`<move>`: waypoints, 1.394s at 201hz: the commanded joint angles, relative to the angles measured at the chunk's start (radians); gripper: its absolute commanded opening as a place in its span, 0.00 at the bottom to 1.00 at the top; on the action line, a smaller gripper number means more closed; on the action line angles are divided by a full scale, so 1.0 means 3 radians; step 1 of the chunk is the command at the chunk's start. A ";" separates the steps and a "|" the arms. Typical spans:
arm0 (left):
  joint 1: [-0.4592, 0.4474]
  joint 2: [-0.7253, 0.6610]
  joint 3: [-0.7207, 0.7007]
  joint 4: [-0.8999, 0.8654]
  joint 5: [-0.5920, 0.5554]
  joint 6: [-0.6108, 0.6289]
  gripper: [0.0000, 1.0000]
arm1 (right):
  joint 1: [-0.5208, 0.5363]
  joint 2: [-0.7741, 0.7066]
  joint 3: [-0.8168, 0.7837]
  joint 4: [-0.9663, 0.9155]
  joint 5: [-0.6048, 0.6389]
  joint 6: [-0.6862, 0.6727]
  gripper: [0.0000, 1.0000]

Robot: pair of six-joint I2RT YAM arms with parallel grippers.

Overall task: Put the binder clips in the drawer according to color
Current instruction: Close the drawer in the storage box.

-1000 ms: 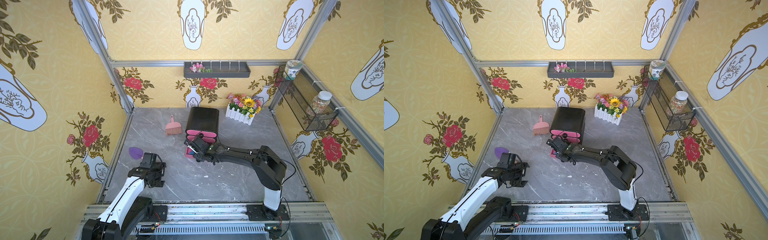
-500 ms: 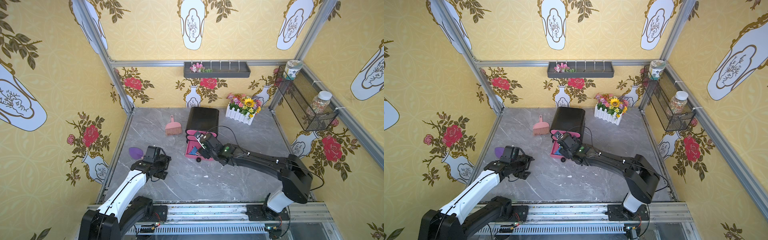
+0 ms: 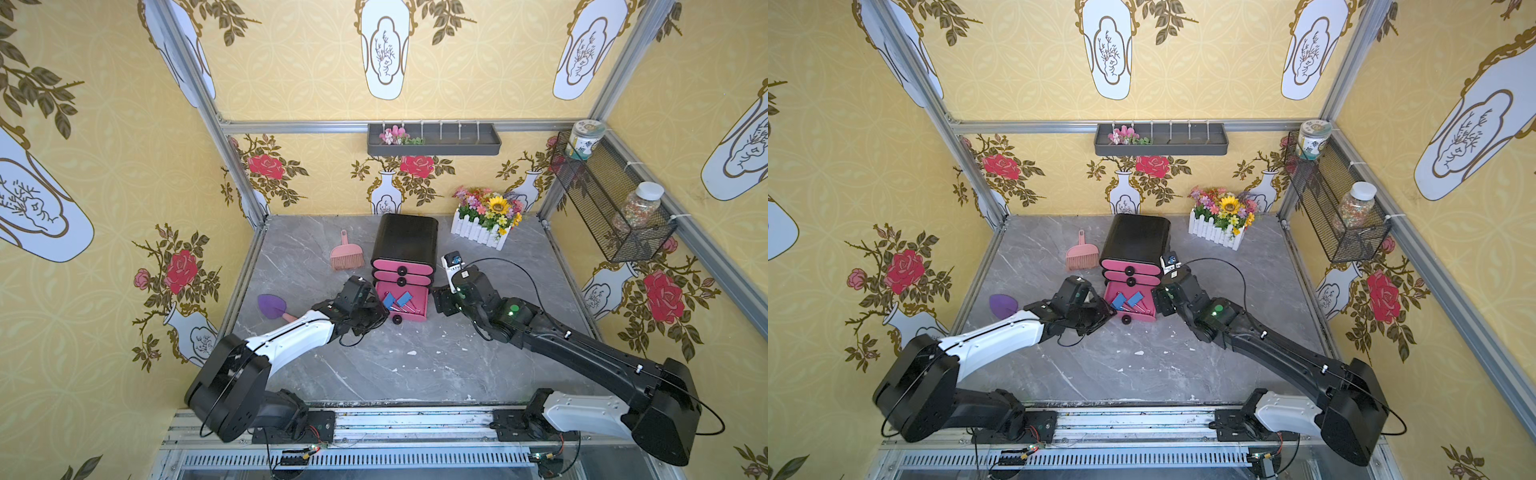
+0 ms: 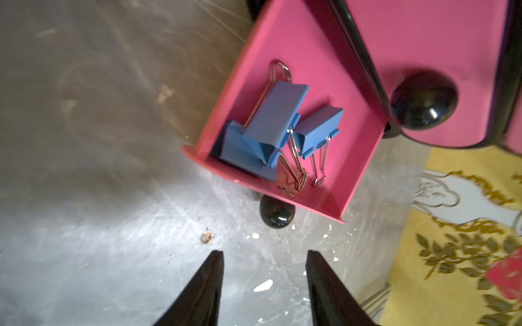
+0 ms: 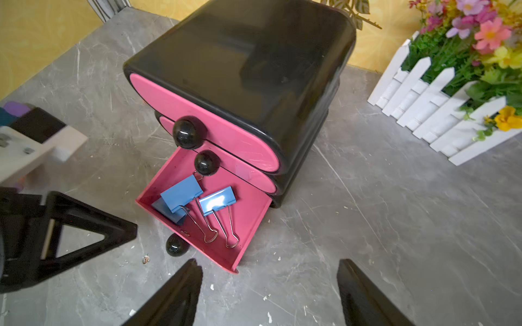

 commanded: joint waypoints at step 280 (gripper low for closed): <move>-0.0722 0.0870 0.0910 -0.0471 -0.1563 0.0907 0.13 | -0.0110 -0.0450 -0.0325 -0.0130 -0.0136 0.0371 0.79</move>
